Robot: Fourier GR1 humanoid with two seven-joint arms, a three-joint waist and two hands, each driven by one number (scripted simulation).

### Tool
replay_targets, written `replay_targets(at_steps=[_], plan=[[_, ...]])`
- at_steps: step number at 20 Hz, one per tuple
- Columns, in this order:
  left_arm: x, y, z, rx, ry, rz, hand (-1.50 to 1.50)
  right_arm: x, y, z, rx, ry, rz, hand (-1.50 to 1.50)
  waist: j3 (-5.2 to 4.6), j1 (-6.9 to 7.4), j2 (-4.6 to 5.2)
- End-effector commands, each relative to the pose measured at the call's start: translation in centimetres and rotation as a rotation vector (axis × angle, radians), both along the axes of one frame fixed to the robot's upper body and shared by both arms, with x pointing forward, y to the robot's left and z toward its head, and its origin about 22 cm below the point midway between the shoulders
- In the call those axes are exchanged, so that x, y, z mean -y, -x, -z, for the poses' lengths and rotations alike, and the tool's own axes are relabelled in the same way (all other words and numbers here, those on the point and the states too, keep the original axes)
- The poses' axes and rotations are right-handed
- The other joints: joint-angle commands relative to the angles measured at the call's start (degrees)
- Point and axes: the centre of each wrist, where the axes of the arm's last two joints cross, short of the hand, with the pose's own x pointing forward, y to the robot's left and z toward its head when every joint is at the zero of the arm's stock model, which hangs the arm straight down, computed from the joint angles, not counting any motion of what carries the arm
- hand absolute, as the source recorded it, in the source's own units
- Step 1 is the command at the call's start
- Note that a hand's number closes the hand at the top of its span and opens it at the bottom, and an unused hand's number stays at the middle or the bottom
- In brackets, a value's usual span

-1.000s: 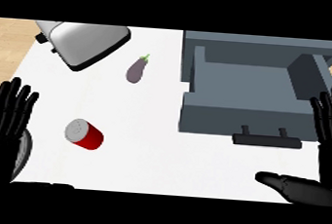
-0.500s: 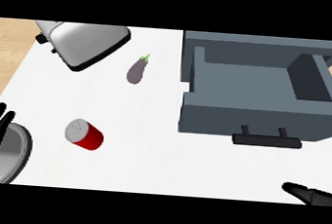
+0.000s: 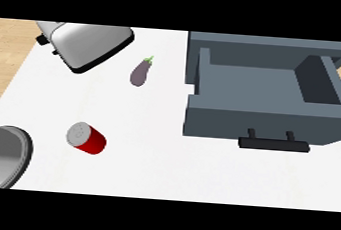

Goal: Pick up the can, place it into the drawer and close the drawer

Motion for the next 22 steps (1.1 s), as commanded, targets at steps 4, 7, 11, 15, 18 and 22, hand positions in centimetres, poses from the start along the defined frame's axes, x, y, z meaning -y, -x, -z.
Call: replay_targets(at_steps=[4,7,11,15,18,22], plan=[[0.2,-0.3,0.3,-0.023,0.182,-0.01,-1.5,1.0,2.1,1.1,0.008,-0.026,-0.01,-1.5,0.01,-0.18,0.03],[0.1,-0.9,-0.4,-0.036,0.211,0.023,-1.5,1.8,0.7,0.0,0.0,-0.014,0.012,-1.5,0.0,0.03,0.08],[-0.6,-2.9,1.2,-0.054,0.267,0.027,-1.5,2.5,3.3,0.0,-0.001,0.0,-0.022,-1.5,-0.01,-0.39,0.06],[0.5,-4.8,1.8,-0.078,0.267,0.023,-1.5,2.7,4.7,-0.6,-0.008,-0.01,-0.009,-1.5,-0.01,-0.45,0.08],[0.1,-5.8,2.8,-0.074,0.269,-0.018,-1.5,3.7,5.0,-2.8,0.001,0.001,-0.011,-1.5,-0.03,-0.45,0.1],[0.1,-7.4,4.6,-0.103,0.29,0.001,-1.5,3.7,5.3,-0.7,0.005,-0.013,-0.006,-1.5,-0.02,-0.4,0.11]])
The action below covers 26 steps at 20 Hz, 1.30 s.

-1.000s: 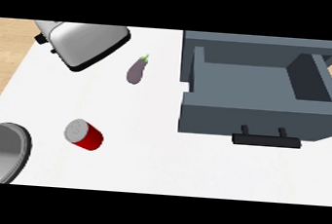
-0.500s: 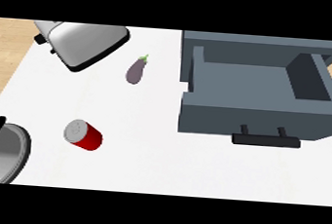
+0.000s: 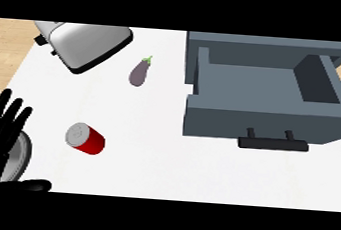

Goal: Pick up the can, place it into the drawer and close the drawer

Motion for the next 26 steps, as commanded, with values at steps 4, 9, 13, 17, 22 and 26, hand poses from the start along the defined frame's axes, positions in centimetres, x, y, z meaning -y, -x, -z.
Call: replay_targets(at_steps=[4,9,13,17,22,26], plan=[[0.5,-1.7,2.6,-0.032,-0.023,-0.011,-1.5,1.6,-0.6,0.0,-0.002,0.033,0.01,-1.5,0.0,0.18,0.02],[1.5,-3.0,4.4,-0.05,-0.027,-0.029,-1.5,1.2,1.4,-0.1,0.002,0.009,0.0,-1.5,0.0,-0.01,-0.01],[0.6,-3.8,9.0,-0.075,-0.038,-0.057,-1.5,1.5,2.5,-0.6,-0.006,0.017,0.009,-1.5,-0.02,-0.22,0.02],[0.8,-2.6,12.2,-0.093,-0.049,-0.092,-1.5,2.6,0.8,-0.9,-0.013,0.001,0.012,-1.5,-0.02,0.12,0.04],[-1.4,-3.3,13.1,-0.09,-0.056,-0.135,-1.5,1.1,0.1,-1.2,0.004,0.009,-0.021,-1.5,-0.02,0.2,0.06],[-1.6,-0.5,15.5,-0.107,-0.056,-0.154,-1.5,0.9,2.2,-1.2,-0.006,0.015,0.014,-1.5,-0.02,0.2,-0.01]])
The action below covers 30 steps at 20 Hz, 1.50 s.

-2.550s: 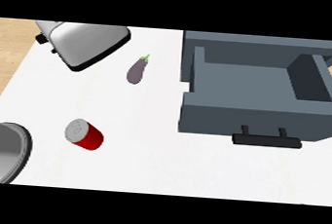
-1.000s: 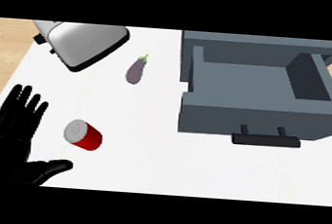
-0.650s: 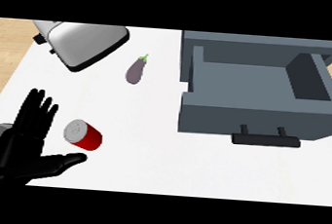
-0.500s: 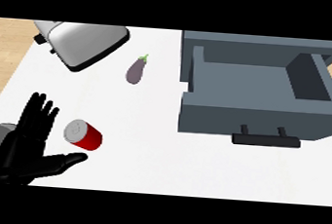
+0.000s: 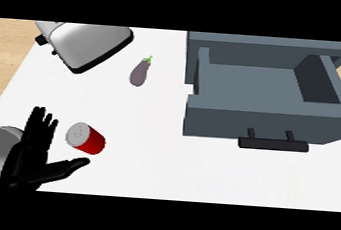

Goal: Pick up the can, place it into the drawer and close the drawer

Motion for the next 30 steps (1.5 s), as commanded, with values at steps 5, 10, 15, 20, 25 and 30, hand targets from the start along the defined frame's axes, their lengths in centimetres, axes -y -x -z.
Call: replay_targets(at_steps=[5,10,15,20,25,30], plan=[[-1.8,0.7,5.0,-0.046,0.018,-0.024,-1.5,1.4,-0.2,-0.2,-0.01,0.005,-0.016,-1.5,-0.01,-0.03,0.02],[-2.3,-0.2,5.6,-0.067,-0.006,-0.025,-1.5,0.1,0.1,-1.0,-0.007,-0.009,-0.016,-1.5,-0.01,-0.08,0.01],[-3.2,0.0,7.0,-0.071,0.053,-0.025,-1.5,0.3,0.7,-1.2,-0.001,-0.003,0.006,-1.5,-0.01,-0.01,0.0],[-1.4,-0.7,10.3,-0.06,0.063,-0.002,-1.5,2.2,1.5,-0.4,0.002,0.005,-0.013,-1.5,-0.01,-0.14,0.01],[-0.9,-1.5,11.1,-0.055,0.104,0.001,-1.5,-0.4,2.4,-0.3,-0.002,-0.008,-0.004,-1.5,0.0,-0.22,-0.02],[-2.3,-4.4,11.1,-0.04,0.182,-0.006,-1.5,-0.2,1.5,-0.5,0.009,-0.019,-0.036,-1.5,-0.04,-0.37,0.1]])
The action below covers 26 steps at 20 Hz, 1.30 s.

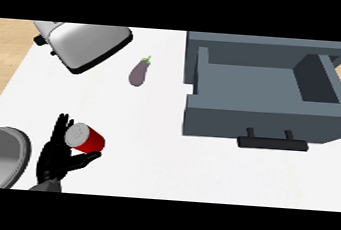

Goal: Pick up the can, place it into the drawer and close the drawer

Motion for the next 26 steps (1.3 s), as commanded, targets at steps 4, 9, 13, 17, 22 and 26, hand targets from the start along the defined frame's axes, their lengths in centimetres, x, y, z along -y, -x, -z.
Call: replay_targets(at_steps=[4,9,13,17,22,26], plan=[[2.4,-2.6,-0.7,0.04,0.07,0.046,1.5,1.0,-0.1,-0.1,-0.013,-0.002,0.004,-1.5,0.02,0.09,-0.02],[0.9,-2.2,-0.6,0.091,0.118,0.112,1.5,0.3,0.3,-0.8,-0.011,-0.021,-0.007,-1.5,0.01,0.05,-0.02],[3.6,-4.1,-2.3,0.146,0.109,0.174,1.5,0.5,0.4,-1.4,0.003,-0.031,0.001,-1.5,0.02,0.07,-0.06],[4.6,-4.5,-3.1,0.186,0.107,0.195,1.5,0.9,0.1,0.9,-0.034,-0.034,0.015,-1.5,0.04,0.19,-0.03],[5.2,-6.9,-4.8,0.215,0.106,0.187,1.5,-0.7,1.2,-0.3,0.0,-0.048,0.01,-1.5,0.03,-0.13,-0.07],[8.2,-8.1,-8.2,0.241,0.11,0.236,1.5,0.7,1.1,-0.8,0.007,-0.025,0.012,-1.5,0.04,0.11,-0.12]])
